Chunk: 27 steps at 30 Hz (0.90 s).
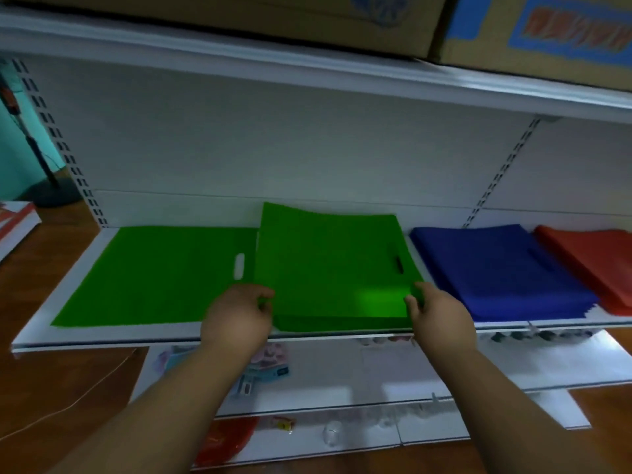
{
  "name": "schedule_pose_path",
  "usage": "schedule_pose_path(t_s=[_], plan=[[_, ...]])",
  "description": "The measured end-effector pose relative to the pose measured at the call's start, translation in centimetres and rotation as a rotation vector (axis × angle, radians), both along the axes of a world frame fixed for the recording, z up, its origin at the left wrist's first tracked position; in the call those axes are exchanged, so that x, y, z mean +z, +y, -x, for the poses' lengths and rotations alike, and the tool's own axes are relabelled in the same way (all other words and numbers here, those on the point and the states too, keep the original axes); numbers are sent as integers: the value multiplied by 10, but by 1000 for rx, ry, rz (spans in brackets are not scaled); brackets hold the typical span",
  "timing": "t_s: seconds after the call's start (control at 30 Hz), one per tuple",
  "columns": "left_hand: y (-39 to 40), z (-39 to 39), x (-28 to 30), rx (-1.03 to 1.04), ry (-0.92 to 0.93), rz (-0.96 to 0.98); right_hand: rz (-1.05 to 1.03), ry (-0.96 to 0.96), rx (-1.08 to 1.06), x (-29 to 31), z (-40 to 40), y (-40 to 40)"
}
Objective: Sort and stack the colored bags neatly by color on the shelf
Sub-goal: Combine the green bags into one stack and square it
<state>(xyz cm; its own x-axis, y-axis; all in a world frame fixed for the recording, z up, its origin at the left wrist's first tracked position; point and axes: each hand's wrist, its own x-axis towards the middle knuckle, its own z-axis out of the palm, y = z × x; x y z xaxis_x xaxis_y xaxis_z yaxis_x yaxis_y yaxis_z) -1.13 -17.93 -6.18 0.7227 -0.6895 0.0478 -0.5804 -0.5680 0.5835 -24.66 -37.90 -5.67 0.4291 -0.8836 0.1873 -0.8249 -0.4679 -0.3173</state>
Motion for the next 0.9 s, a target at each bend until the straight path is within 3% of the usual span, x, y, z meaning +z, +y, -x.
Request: schedule_pose_path(t_s=[0.4,0.6,0.7,0.83,0.9], plan=[[-56,43,-9,14,-78,-379,-8,340,143,-10,23,-66],[-47,46,-12,3,-29,-283,24,315,195,0,18,-56],[-28,39,-10,93,49,-119,-83,221,316,4,-1,-30],[16,-9,-11,193,110,-204,-306,120,534,13,-52,28],[41,-43,-10,267,228,-222,-456,134,641,15,-86,60]])
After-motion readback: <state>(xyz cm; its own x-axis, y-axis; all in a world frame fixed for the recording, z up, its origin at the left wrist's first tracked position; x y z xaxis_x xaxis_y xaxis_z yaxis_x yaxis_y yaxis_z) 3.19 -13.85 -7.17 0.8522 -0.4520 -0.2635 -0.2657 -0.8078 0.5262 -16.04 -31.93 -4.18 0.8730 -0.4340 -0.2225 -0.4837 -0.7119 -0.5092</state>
